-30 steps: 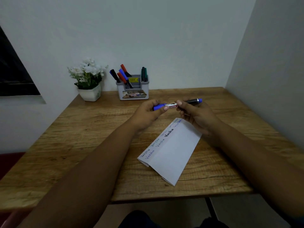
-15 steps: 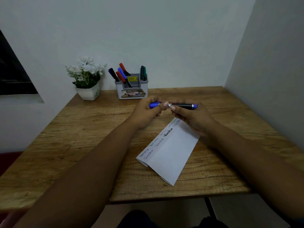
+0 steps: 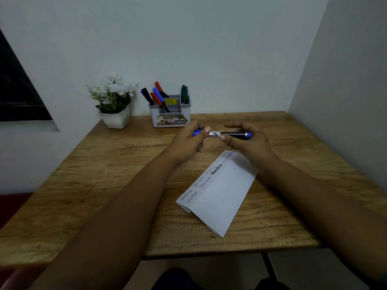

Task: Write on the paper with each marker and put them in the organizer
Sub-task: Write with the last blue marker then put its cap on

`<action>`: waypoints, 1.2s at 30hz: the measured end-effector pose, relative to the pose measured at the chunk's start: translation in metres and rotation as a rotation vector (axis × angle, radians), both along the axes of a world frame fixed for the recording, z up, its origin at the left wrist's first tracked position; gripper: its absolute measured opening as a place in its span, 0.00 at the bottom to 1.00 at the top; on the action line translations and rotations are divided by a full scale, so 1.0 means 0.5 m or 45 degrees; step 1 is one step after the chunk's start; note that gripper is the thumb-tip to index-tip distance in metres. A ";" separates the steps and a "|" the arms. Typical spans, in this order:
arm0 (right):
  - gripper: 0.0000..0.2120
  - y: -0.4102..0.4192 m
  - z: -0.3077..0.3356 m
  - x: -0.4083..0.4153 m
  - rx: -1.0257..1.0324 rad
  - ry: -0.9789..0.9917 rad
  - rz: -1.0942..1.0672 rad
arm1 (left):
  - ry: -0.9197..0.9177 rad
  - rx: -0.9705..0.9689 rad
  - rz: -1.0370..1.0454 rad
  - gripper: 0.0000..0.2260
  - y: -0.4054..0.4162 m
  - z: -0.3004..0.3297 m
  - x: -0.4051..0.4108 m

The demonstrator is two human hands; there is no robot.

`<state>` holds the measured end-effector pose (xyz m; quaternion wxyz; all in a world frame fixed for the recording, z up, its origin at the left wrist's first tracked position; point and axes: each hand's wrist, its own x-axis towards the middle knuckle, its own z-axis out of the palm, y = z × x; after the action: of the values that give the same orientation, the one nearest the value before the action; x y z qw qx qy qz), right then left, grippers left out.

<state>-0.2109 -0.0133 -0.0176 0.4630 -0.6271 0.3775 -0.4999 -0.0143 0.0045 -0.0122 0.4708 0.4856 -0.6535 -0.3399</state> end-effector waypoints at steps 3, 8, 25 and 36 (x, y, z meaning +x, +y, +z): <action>0.08 -0.002 -0.005 0.006 -0.248 0.205 -0.108 | 0.063 0.026 0.009 0.05 -0.003 -0.001 0.002; 0.06 0.000 0.003 0.029 -0.399 0.328 -0.114 | 0.148 -0.076 -0.038 0.04 -0.004 0.010 0.015; 0.16 -0.065 0.064 0.208 -0.832 1.249 0.102 | 0.392 -0.168 0.525 0.03 -0.066 0.001 0.152; 0.53 -0.145 0.077 0.265 -0.743 1.235 0.274 | 0.574 -0.185 0.513 0.03 -0.093 -0.032 0.147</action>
<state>-0.0785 -0.0858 0.0209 0.0932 -0.9212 0.3272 -0.1888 0.0594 -0.0418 -0.0284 0.6953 0.4828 -0.4458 -0.2911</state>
